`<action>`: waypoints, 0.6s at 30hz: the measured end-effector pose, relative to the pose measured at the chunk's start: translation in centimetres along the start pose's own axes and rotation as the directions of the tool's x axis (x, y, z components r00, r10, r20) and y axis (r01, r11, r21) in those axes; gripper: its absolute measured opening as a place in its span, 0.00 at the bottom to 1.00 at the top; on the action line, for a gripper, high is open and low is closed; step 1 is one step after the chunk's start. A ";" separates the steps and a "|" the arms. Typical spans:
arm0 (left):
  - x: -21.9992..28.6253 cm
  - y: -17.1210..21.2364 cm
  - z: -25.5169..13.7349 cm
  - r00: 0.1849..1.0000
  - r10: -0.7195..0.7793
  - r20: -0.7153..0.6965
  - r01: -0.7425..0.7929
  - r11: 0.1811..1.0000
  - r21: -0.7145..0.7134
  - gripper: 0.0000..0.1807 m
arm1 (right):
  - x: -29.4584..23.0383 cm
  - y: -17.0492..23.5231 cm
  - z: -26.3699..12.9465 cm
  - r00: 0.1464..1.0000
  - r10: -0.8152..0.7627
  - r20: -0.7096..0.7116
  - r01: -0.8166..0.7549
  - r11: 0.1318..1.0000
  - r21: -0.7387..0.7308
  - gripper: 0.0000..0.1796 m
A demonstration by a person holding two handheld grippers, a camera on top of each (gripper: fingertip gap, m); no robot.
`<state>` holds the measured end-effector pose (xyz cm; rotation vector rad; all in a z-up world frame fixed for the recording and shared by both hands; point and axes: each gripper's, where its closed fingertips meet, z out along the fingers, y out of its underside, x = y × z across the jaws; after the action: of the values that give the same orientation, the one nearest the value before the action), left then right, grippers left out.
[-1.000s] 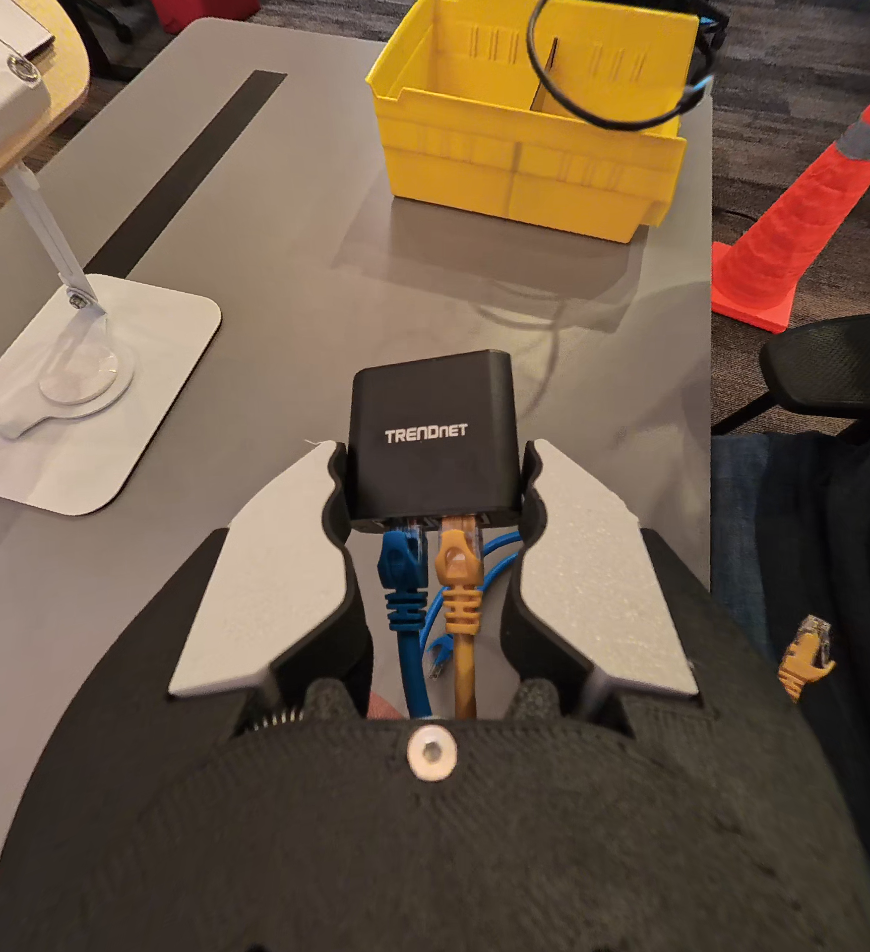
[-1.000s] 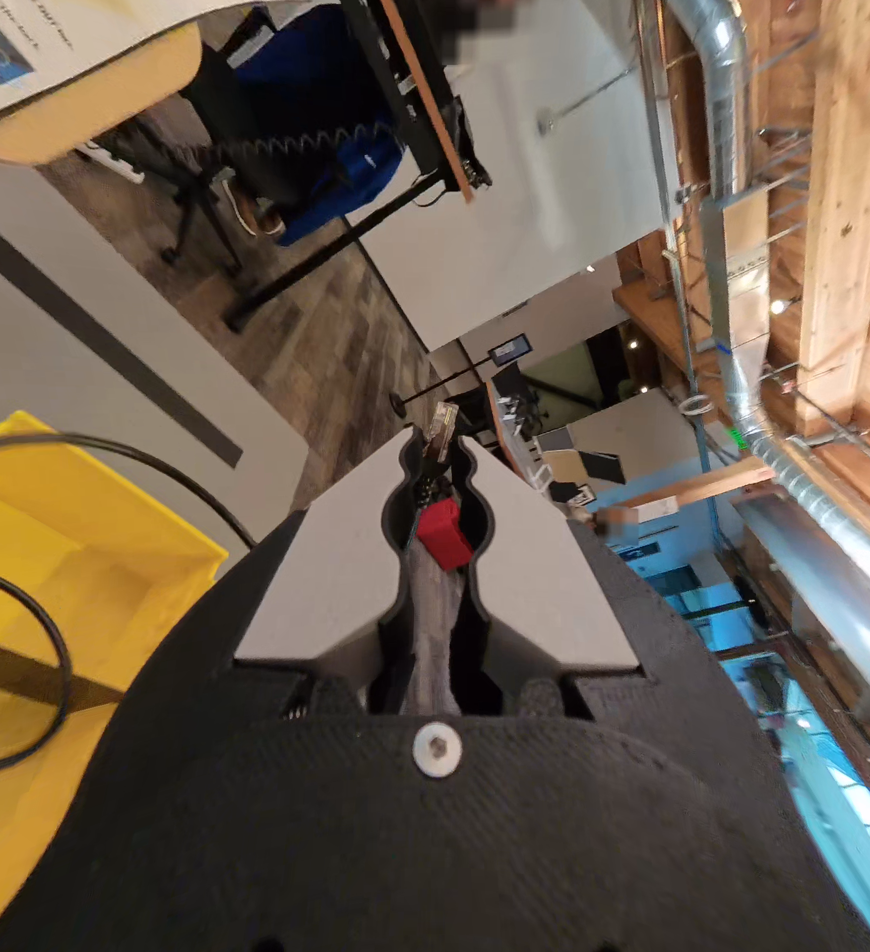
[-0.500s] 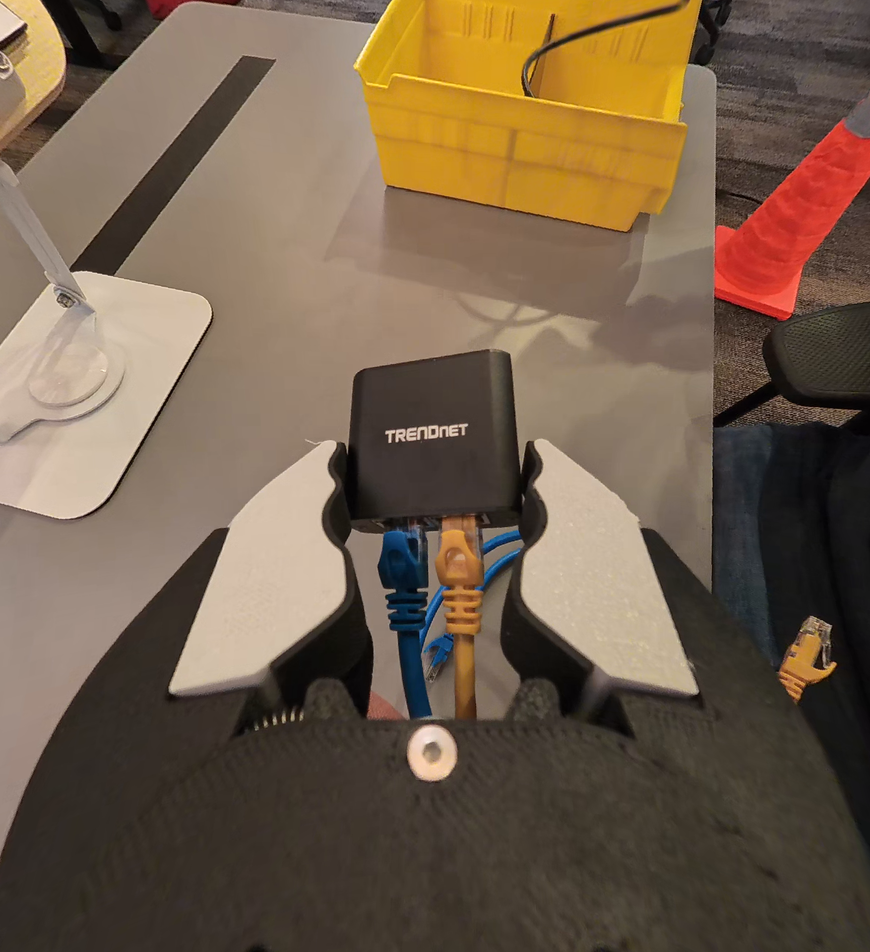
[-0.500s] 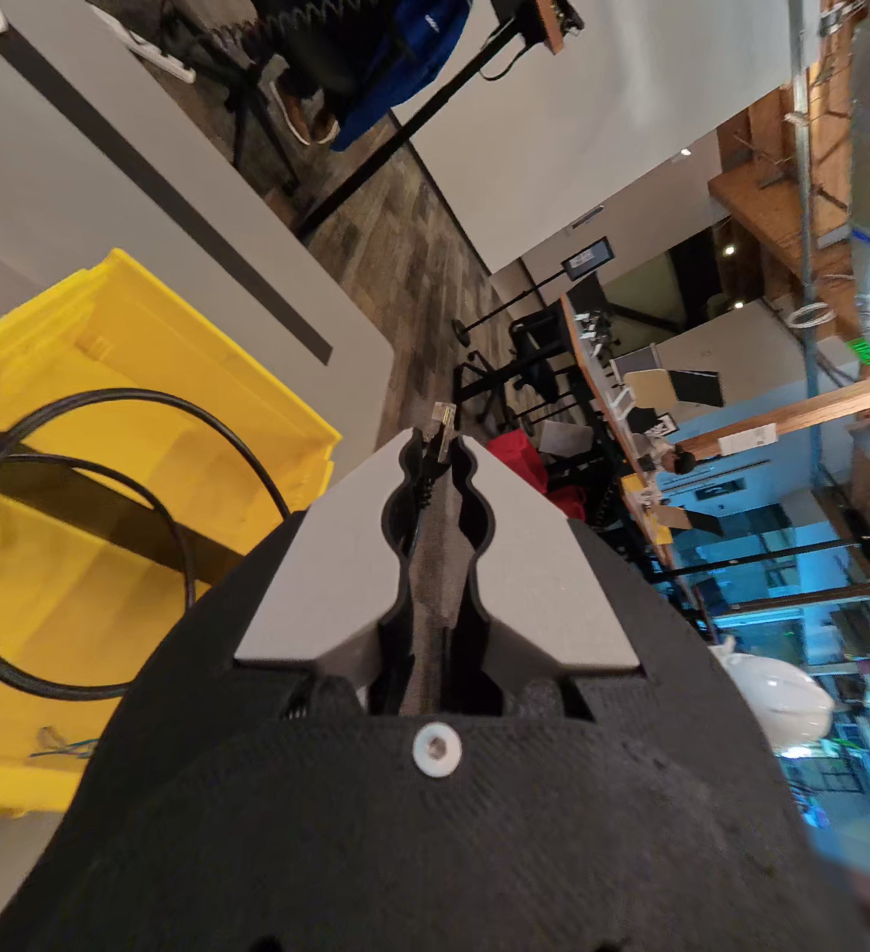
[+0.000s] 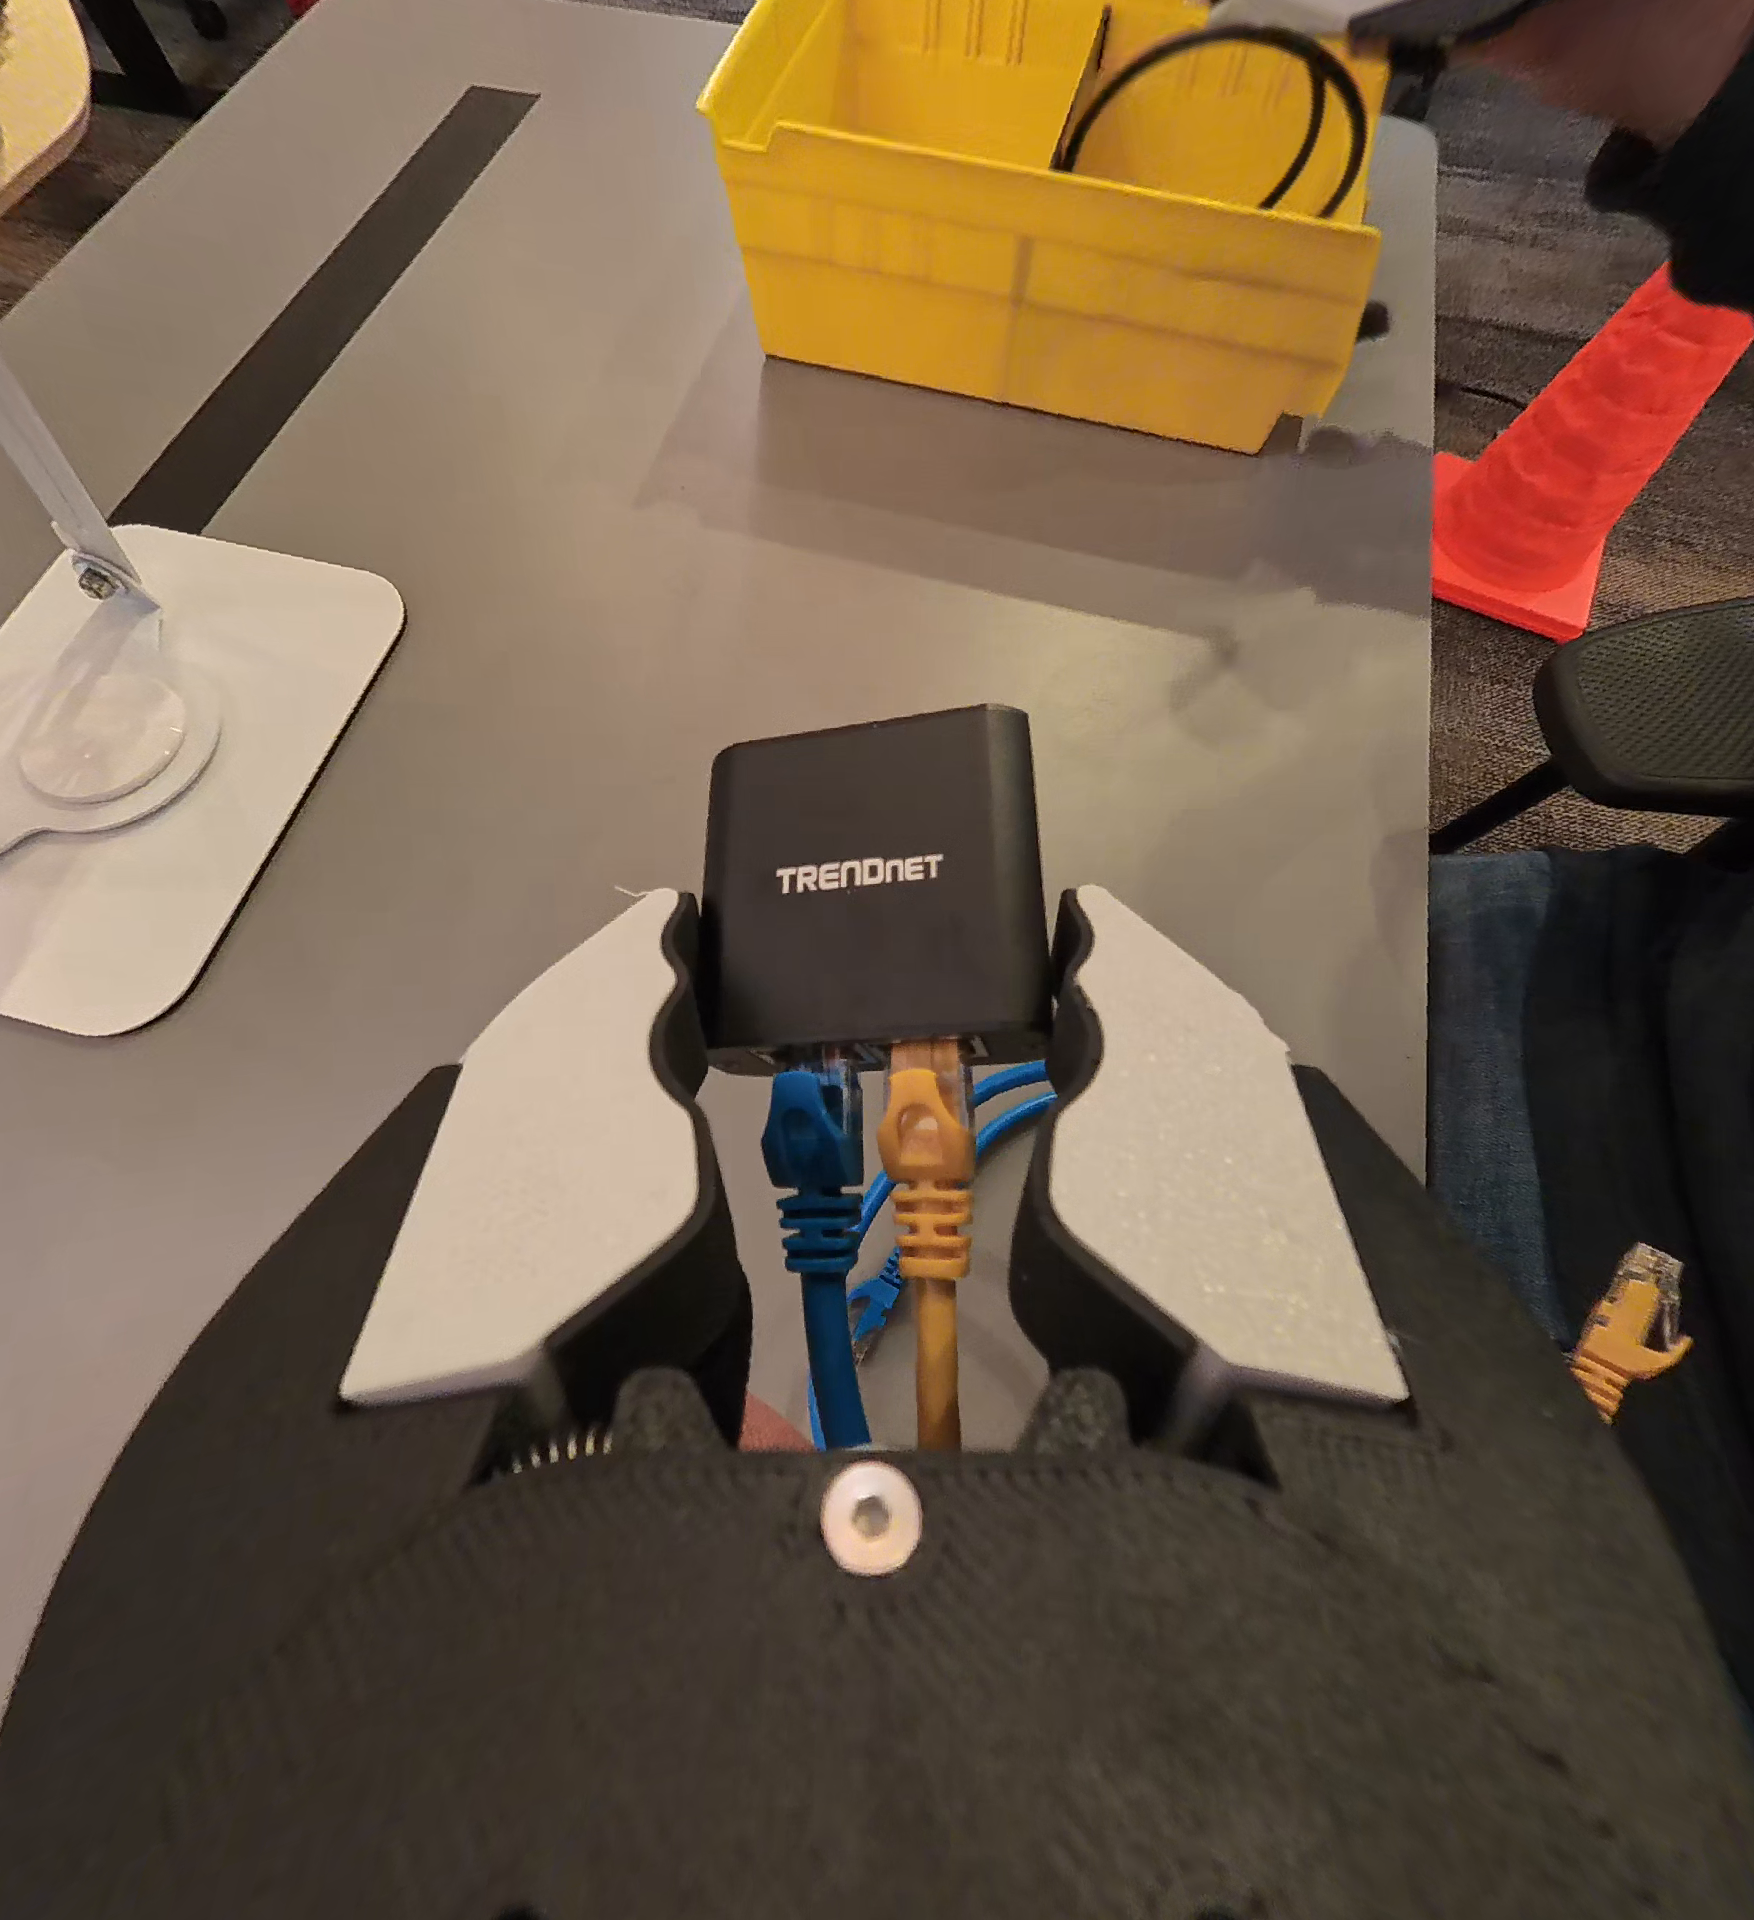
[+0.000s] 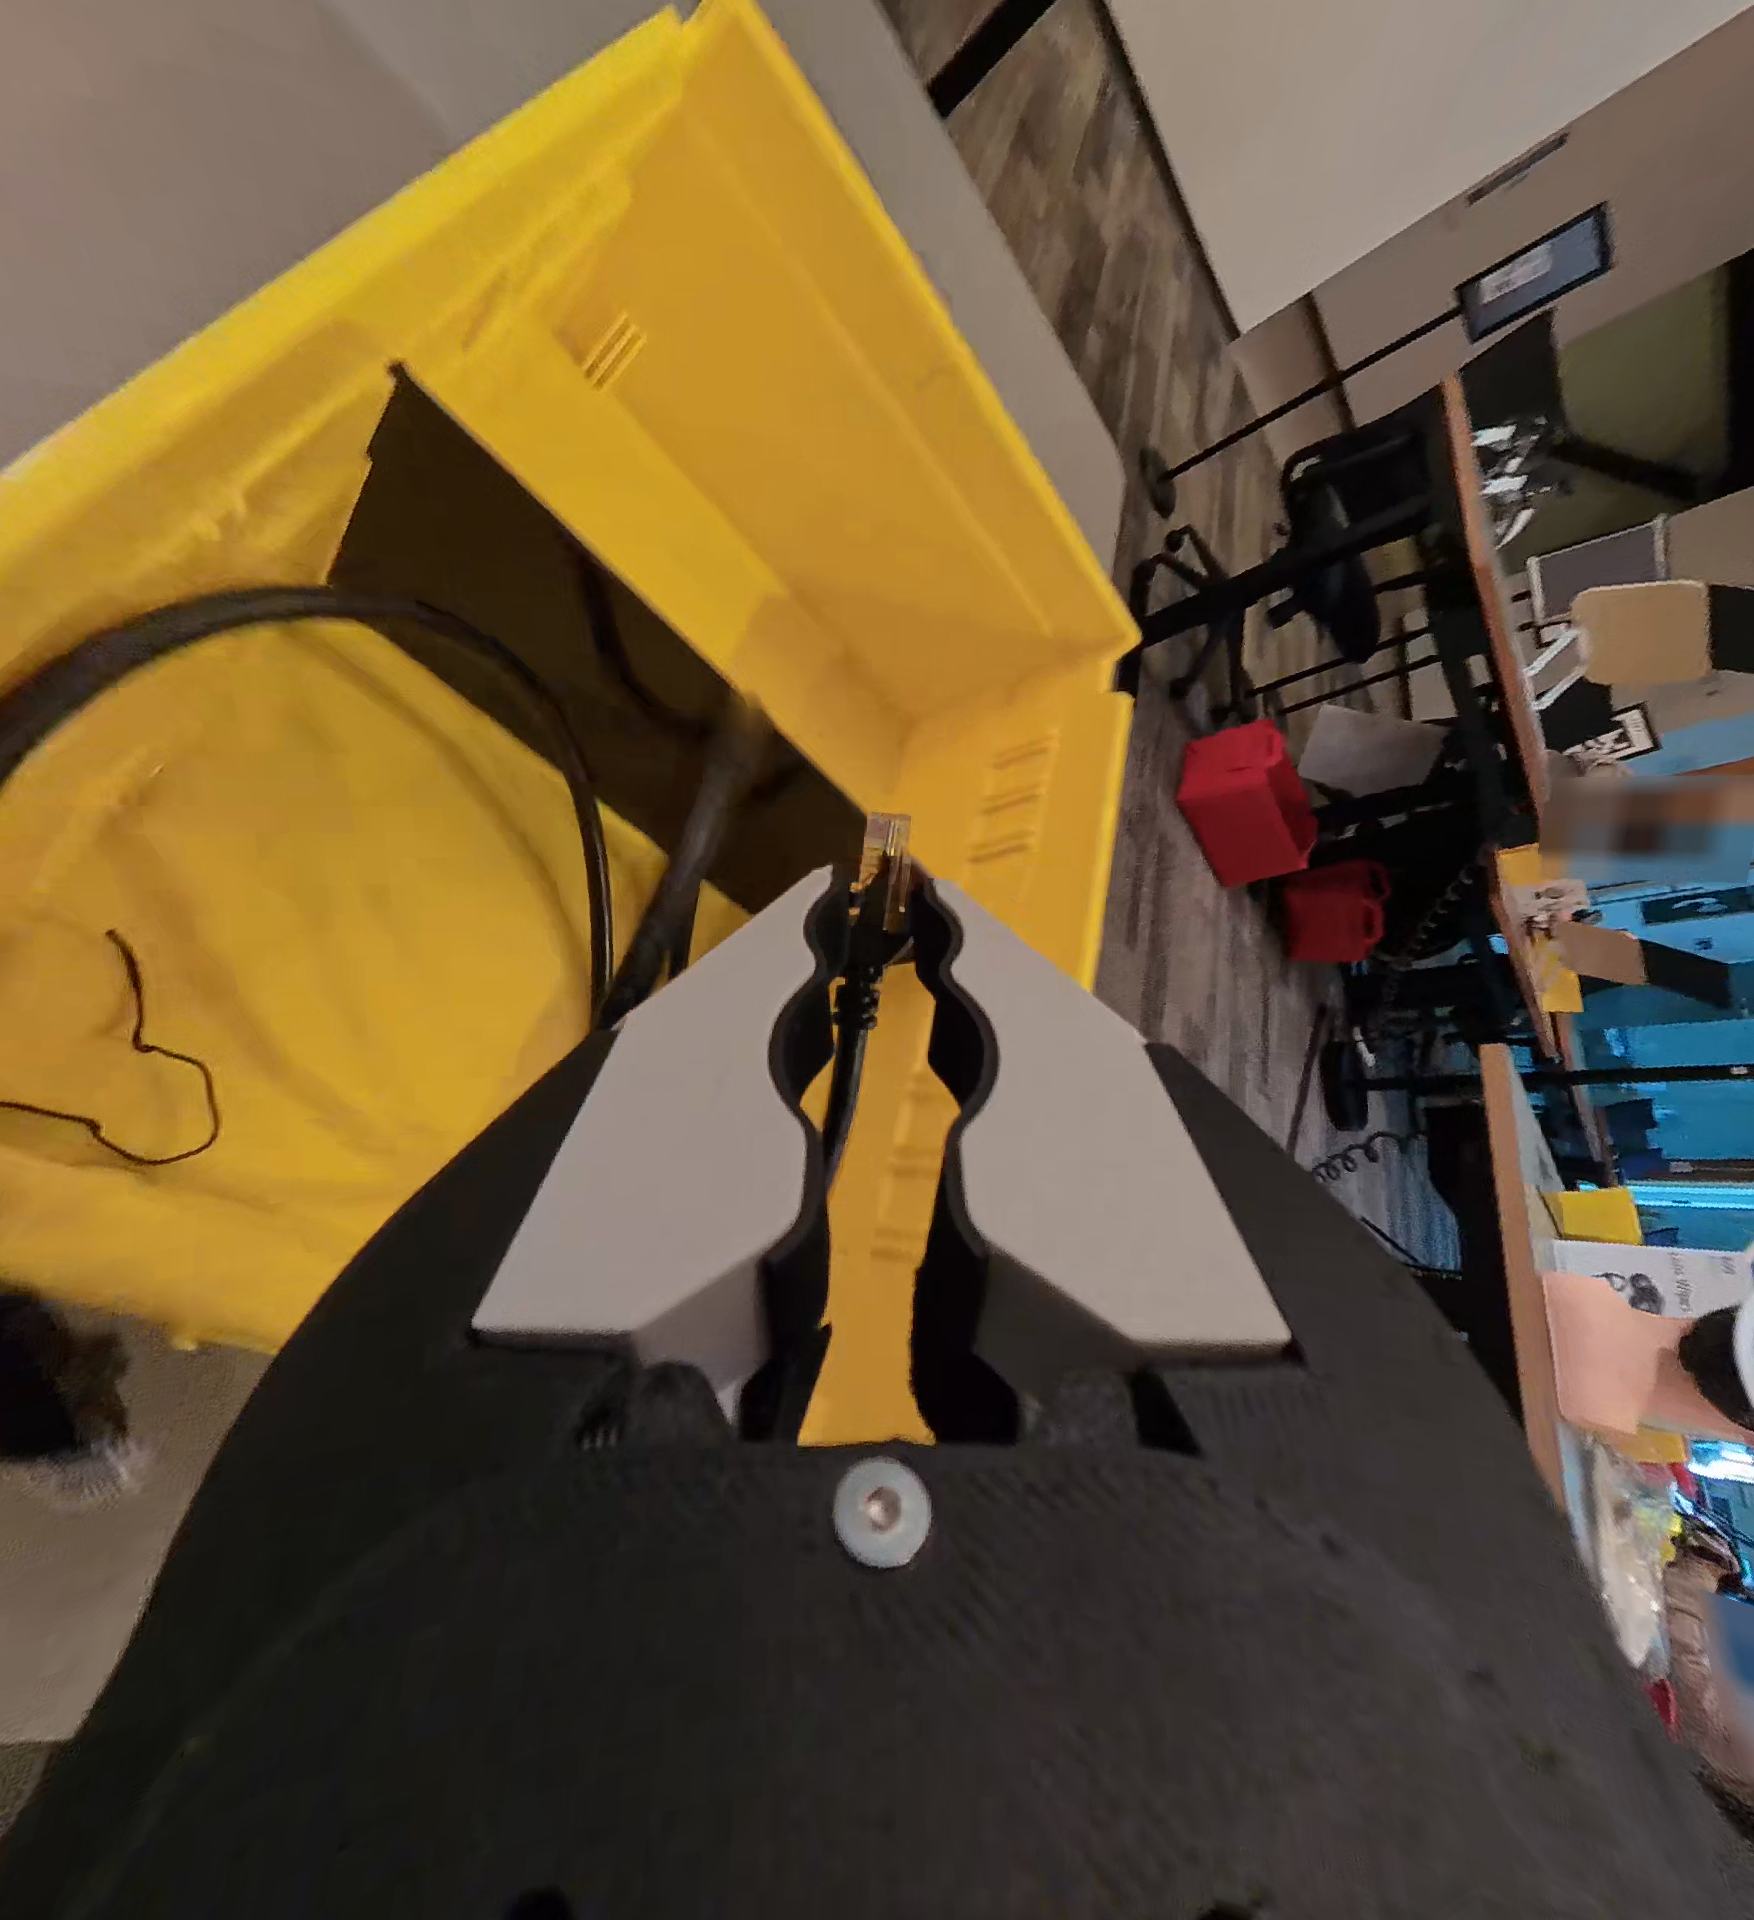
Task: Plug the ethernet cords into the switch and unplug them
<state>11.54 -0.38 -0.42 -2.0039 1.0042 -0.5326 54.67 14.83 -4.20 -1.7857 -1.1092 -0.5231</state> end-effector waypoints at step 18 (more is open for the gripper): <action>0.2 0.5 0.3 1.000 -0.003 -0.013 0.003 1.000 -0.013 0.36 | -3.6 0.4 0.6 0.895 0.077 0.438 -0.022 0.991 -0.129 0.38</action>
<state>11.59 -0.54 -0.96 -2.0159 1.0153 -0.5431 53.12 13.67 -7.28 -2.0977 -1.3567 -0.1508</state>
